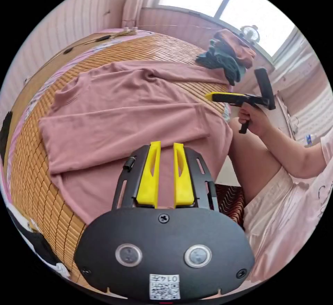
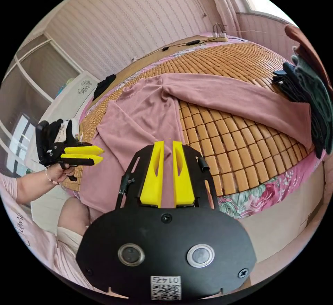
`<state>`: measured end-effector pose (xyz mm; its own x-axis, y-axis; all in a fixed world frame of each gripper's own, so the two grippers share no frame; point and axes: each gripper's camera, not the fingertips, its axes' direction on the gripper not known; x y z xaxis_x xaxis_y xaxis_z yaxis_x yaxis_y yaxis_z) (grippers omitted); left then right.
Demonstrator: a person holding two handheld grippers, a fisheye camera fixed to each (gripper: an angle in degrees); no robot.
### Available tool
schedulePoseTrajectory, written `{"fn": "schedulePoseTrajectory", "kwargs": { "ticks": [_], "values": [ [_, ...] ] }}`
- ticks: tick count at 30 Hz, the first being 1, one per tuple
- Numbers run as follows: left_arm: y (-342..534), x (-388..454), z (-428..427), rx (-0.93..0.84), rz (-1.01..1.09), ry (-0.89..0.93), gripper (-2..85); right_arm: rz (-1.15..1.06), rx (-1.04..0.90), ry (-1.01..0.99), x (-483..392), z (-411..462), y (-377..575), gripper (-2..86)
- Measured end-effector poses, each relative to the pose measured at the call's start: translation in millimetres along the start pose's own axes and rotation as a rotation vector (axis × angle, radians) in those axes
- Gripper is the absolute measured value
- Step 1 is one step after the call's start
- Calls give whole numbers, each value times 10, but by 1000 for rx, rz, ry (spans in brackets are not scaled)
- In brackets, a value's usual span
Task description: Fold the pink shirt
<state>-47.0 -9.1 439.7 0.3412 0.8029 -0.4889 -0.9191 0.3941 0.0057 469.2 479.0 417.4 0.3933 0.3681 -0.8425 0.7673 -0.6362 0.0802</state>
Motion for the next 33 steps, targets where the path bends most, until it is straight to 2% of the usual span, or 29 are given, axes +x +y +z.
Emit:
{"fn": "schedulePoseTrajectory", "kwargs": {
  "ticks": [3,5,8,11,18,20,24,26,29,31,33],
  "values": [
    [-383,499,363,-40,68,-9,82,-125,-71,49,-158,132,-38,19],
    [-594,658,700,-157,55,3,83,-205,-78,98,-199,189,39,11],
    [-730,828,810,-214,135,-41,76,-189,-56,107,-93,238,202,3],
    [-867,876,844,-282,154,-11,75,-197,-47,83,2,201,249,0],
    [-1059,953,894,-278,104,31,82,-191,-34,60,179,33,330,1],
    [-1124,918,812,-262,60,87,70,-125,154,125,347,-343,377,5],
    [-1306,898,611,-243,82,82,63,36,358,326,855,-831,309,23],
    [-1492,896,501,-230,93,45,58,261,461,430,1407,-927,264,63],
    [-1792,929,420,-218,92,30,59,500,512,359,1972,-967,503,109],
    [-2006,984,384,-190,114,4,65,594,621,397,2129,-1016,709,119],
    [-2237,1057,402,-172,153,-24,66,638,633,463,2272,-1103,723,131]
  ]
}}
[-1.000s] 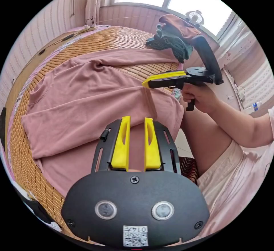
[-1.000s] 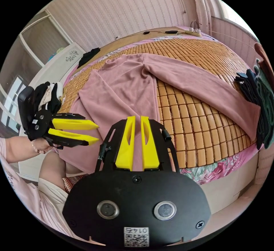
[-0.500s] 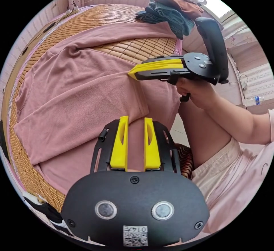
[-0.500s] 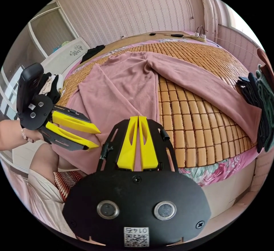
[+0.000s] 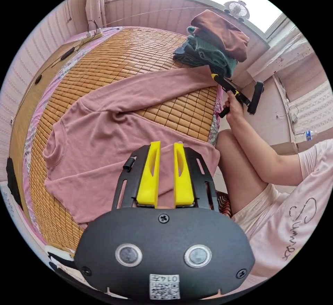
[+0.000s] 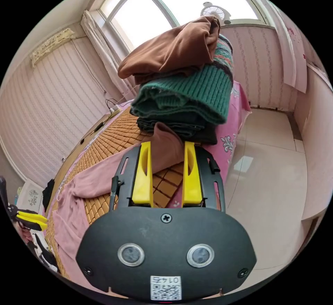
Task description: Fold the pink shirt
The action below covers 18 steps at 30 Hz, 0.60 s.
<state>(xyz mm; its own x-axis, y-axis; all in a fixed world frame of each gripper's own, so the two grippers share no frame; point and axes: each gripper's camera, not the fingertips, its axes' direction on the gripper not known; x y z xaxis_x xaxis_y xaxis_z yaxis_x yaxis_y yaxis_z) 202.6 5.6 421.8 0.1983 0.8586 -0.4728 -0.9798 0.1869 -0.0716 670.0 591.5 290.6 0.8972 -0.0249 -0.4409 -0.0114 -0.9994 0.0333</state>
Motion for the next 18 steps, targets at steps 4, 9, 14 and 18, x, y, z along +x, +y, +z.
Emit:
{"fn": "schedulePoseTrajectory", "kwargs": {
  "ticks": [4,9,14,18],
  "values": [
    [-653,138,90,42,93,-81,71,20,-102,10,156,199,-111,125],
    [-1379,272,366,54,129,-75,76,10,-118,57,173,232,-155,68],
    [-1962,407,785,-34,135,-97,83,132,-99,-94,404,221,-206,39],
    [-2133,462,997,-65,164,-173,91,190,-114,-153,482,254,-236,27]
  ]
}}
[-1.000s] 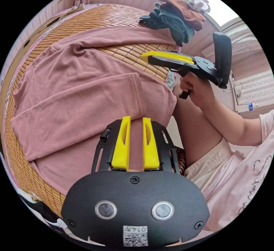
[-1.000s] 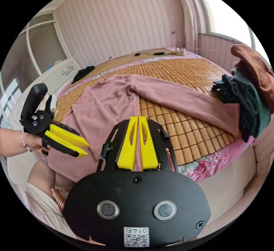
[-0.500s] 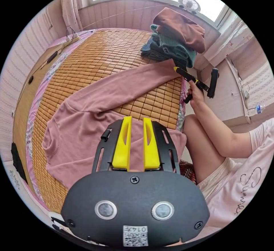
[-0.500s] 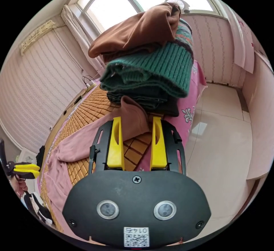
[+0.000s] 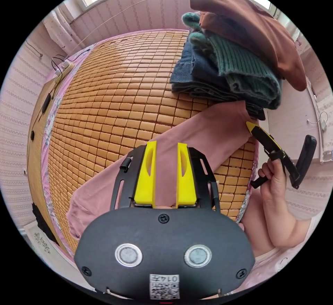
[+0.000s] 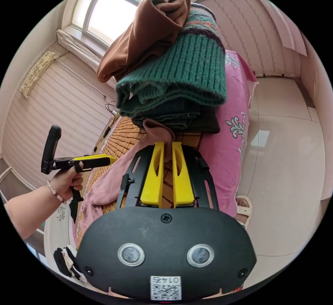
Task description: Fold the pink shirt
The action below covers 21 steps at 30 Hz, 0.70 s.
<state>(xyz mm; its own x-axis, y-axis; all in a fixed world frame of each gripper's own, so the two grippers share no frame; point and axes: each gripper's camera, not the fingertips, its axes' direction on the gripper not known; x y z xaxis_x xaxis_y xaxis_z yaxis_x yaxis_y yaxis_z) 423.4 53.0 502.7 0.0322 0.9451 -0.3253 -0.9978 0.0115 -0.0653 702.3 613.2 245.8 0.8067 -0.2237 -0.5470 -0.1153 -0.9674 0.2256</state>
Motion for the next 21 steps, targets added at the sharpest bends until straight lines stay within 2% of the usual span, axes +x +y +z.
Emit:
{"fn": "schedulePoseTrajectory", "kwargs": {
  "ticks": [5,11,15,18,20,21],
  "values": [
    [60,-55,303,-73,-102,28,82,-11,-27,-5,-73,38,-23,19],
    [480,-240,176,3,-211,125,9,-103,-26,32,-323,-9,41,15],
    [936,-434,-175,104,-254,174,2,-183,36,-65,-540,-121,126,14],
    [1457,-595,-615,211,-272,136,1,-333,136,-299,-867,-319,221,14],
    [2087,-774,-1073,361,-348,132,3,-484,161,-708,-1315,-682,168,13],
    [2287,-819,-1192,410,-369,141,4,-530,167,-813,-1468,-796,168,13]
  ]
}}
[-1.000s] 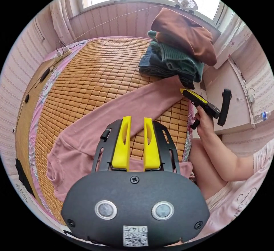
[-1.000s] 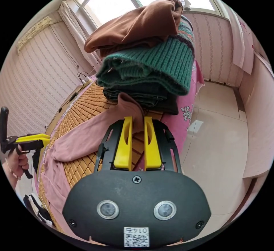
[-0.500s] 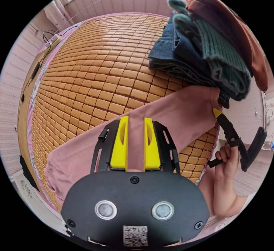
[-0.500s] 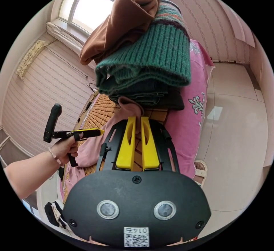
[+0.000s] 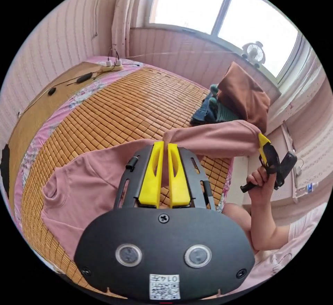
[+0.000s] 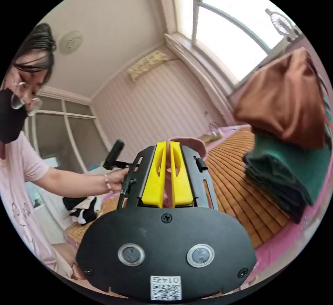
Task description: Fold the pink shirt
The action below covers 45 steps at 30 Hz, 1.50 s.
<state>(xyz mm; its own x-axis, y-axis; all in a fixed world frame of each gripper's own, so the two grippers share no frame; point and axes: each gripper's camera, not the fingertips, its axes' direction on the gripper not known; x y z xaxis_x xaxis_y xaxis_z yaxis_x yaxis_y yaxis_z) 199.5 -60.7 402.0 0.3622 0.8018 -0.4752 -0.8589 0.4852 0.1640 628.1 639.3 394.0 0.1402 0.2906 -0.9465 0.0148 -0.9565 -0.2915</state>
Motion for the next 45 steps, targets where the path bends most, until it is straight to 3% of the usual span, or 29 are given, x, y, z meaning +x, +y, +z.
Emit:
{"fn": "schedulePoseTrajectory", "kwargs": {
  "ticks": [2,3,5,6,8,11,17,22,28,32,35,39,41,45],
  "values": [
    [552,-286,-764,159,-39,28,10,-182,-70,-321,-766,309,-238,14],
    [715,-345,-939,180,-47,4,13,-223,-113,-386,-965,422,-236,15],
    [1441,-593,-1462,177,-91,-130,29,-329,-367,-682,-1672,956,30,19],
    [1641,-676,-1551,154,-118,-155,35,-333,-448,-750,-1819,1104,154,22],
    [2492,-1043,-1800,62,-272,-232,63,-328,-789,-868,-2305,1628,810,35],
    [3497,-1406,-2004,-23,-532,-229,70,-408,-1053,-706,-2679,1932,1571,58],
    [4552,-1515,-2129,19,-719,-155,66,-407,-1241,-537,-2854,2197,1980,68],
    [4805,-1689,-2001,33,-761,-90,80,-473,-1211,-188,-2631,2630,1787,92],
    [4837,-1844,-1872,-112,-678,-206,102,-494,-1143,155,-2263,3576,1388,125],
    [4905,-1886,-1790,-192,-616,-284,67,-481,-1178,320,-1957,4208,1484,113],
    [4880,-1956,-1802,-221,-571,-258,1,-423,-1287,243,-1763,4479,1529,72],
    [4811,-2006,-1914,-172,-542,-195,-8,-316,-1243,148,-1593,4487,1286,36],
    [4717,-1999,-2056,-89,-486,-140,-9,-160,-1197,108,-1367,4447,1109,30],
    [4693,-2102,-2033,-102,-449,-163,-8,199,-1141,71,-783,4435,1066,27]
  ]
}}
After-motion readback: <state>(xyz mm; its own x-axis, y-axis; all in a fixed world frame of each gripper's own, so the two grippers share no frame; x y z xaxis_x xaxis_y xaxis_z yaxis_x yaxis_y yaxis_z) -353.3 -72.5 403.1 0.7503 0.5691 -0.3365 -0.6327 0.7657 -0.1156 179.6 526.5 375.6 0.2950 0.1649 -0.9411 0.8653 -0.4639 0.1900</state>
